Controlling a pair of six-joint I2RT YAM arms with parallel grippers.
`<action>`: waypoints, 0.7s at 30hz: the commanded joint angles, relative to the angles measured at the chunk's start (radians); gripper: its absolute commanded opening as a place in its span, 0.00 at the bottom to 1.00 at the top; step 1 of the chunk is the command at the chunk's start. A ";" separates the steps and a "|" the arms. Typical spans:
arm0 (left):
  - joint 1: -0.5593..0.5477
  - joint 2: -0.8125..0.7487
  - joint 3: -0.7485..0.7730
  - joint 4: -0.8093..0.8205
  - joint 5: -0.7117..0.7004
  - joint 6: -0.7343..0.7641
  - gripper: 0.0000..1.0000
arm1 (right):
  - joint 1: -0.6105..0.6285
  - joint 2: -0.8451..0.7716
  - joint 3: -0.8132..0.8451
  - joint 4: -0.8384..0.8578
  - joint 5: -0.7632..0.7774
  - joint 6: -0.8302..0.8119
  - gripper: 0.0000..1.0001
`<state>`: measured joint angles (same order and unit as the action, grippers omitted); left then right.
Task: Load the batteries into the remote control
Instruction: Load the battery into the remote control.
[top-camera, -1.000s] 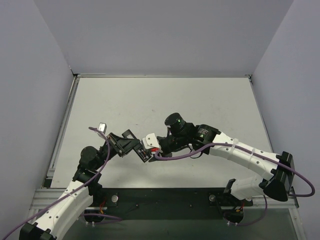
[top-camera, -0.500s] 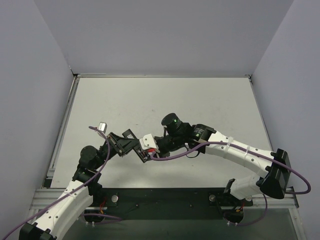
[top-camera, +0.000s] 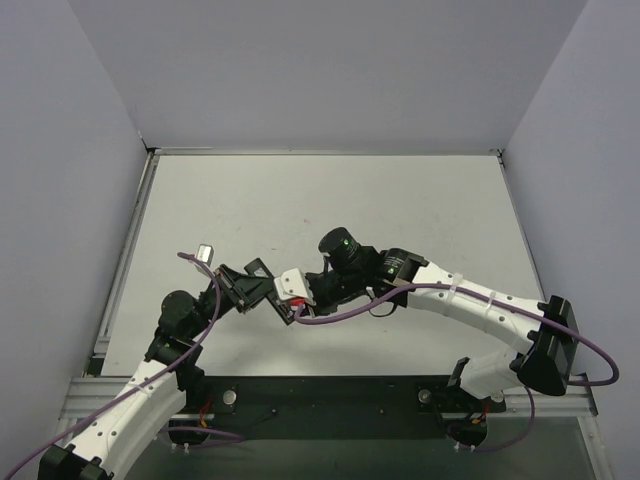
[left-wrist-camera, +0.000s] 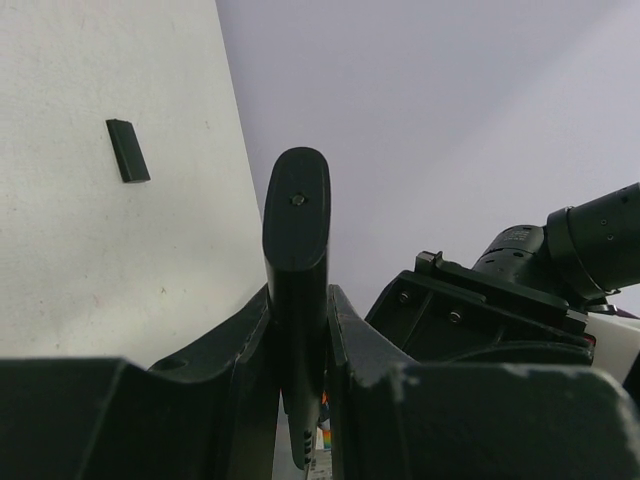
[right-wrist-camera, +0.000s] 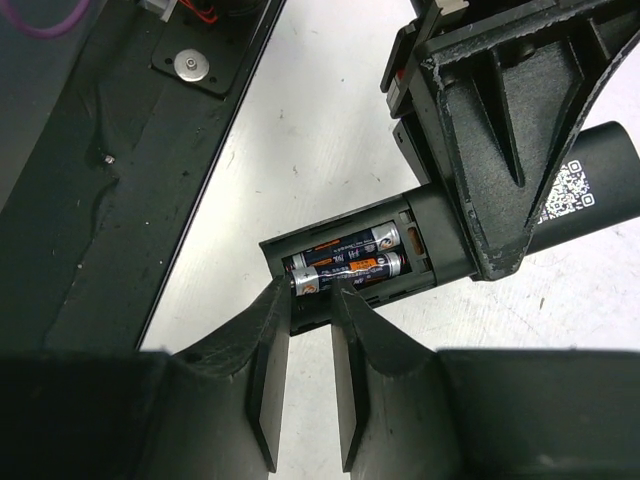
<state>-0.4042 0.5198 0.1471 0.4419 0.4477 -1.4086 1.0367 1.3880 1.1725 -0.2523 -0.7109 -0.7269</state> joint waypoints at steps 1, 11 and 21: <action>-0.002 -0.006 0.068 0.096 0.031 -0.015 0.00 | 0.003 0.040 0.049 0.018 0.044 0.006 0.17; -0.002 -0.030 0.068 0.153 0.034 -0.036 0.00 | 0.003 0.140 0.091 -0.015 0.142 0.082 0.08; -0.005 -0.037 0.055 0.192 0.029 -0.070 0.00 | 0.005 0.218 0.134 -0.002 0.304 0.210 0.00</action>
<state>-0.3832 0.5201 0.1421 0.4122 0.3515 -1.3441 1.0401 1.5345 1.2854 -0.3279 -0.5797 -0.5735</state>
